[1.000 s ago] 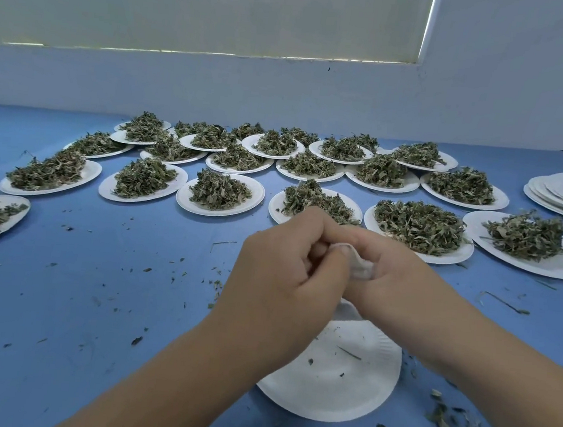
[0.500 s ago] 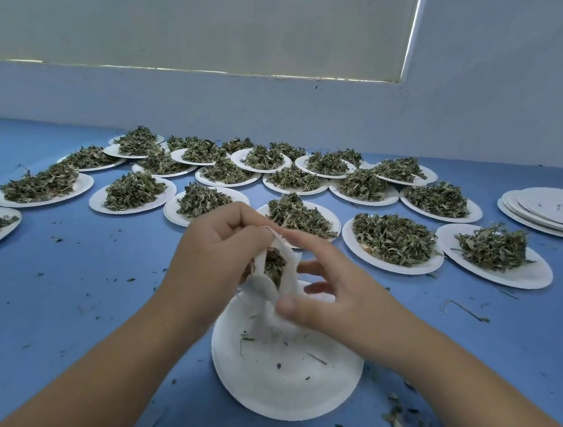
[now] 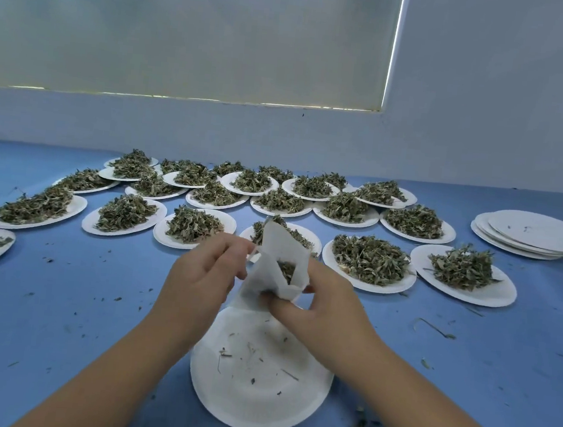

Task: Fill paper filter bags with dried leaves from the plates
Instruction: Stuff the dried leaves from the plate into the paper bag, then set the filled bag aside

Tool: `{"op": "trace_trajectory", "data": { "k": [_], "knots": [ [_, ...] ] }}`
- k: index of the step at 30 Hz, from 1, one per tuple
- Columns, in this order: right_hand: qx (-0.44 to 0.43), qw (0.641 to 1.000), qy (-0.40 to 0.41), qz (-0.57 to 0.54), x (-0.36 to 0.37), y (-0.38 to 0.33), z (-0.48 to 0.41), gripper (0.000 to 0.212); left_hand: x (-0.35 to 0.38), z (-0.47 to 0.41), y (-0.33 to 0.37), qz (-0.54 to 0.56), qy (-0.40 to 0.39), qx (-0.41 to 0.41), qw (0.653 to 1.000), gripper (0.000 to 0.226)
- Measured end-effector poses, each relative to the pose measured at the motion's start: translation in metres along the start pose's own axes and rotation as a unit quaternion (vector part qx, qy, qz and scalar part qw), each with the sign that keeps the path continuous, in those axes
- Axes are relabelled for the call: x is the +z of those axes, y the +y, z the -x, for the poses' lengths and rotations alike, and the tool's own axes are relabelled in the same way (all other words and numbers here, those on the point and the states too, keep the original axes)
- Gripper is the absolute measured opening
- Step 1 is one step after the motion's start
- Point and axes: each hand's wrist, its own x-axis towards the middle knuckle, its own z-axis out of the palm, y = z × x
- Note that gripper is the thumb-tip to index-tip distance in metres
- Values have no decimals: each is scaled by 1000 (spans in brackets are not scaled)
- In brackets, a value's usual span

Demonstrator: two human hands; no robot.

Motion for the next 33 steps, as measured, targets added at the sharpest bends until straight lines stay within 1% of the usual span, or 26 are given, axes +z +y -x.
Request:
{"op": "trace_trajectory", "data": {
  "k": [2, 3, 6, 9, 12, 15, 17, 19, 22, 24, 25, 27, 28, 31, 33],
  "knots": [
    [22, 999, 17, -34, -1, 1, -2, 24, -2, 2, -5, -111, -38, 52, 992, 33],
    [30, 998, 20, -48, -1, 1, -2, 21, -3, 3, -6, -132, -65, 54, 988, 35],
    [36, 998, 11, -56, -1, 1, -2, 16, -4, 5, -8, -154, -123, 35, 980, 30],
    [47, 996, 1, -79, -1, 1, -3, 14, -8, 7, -9, -127, -132, 2, 983, 31],
    [44, 992, -38, -108, -1, -10, -8, 12, -15, 12, -7, -62, -104, -36, 992, 30],
    [39, 983, -90, -157, 9, -28, -20, 13, -31, 22, -3, -3, -50, -48, 998, 29],
    [43, 972, -141, -184, 24, -43, -28, 19, -53, 30, -3, 18, -12, -51, 998, 29],
    [28, 963, -202, -175, 48, -62, -38, 24, -85, 40, -5, 35, 14, -63, 997, 29],
    [-25, 954, -267, -135, 94, -97, -55, 20, -148, 54, -8, 52, 53, -99, 992, 24],
    [-47, 952, -281, -110, 128, -122, -69, 20, -192, 63, -6, 46, 55, -126, 989, 27],
    [-53, 950, -288, -109, 146, -134, -75, 20, -213, 67, -4, 41, 49, -137, 989, 32],
    [-61, 942, -302, -135, 183, -158, -86, 20, -250, 77, 2, 29, 33, -146, 988, 44],
    [-62, 937, -307, -153, 201, -169, -90, 19, -266, 82, 4, 15, 38, -146, 988, 46],
    [-46, 933, -298, -197, 254, -193, -97, 16, -309, 93, -1, -29, 110, -161, 980, 40],
    [2, 936, -278, -217, 285, -197, -95, 11, -339, 97, -13, -47, 160, -184, 969, 36]
  ]
}}
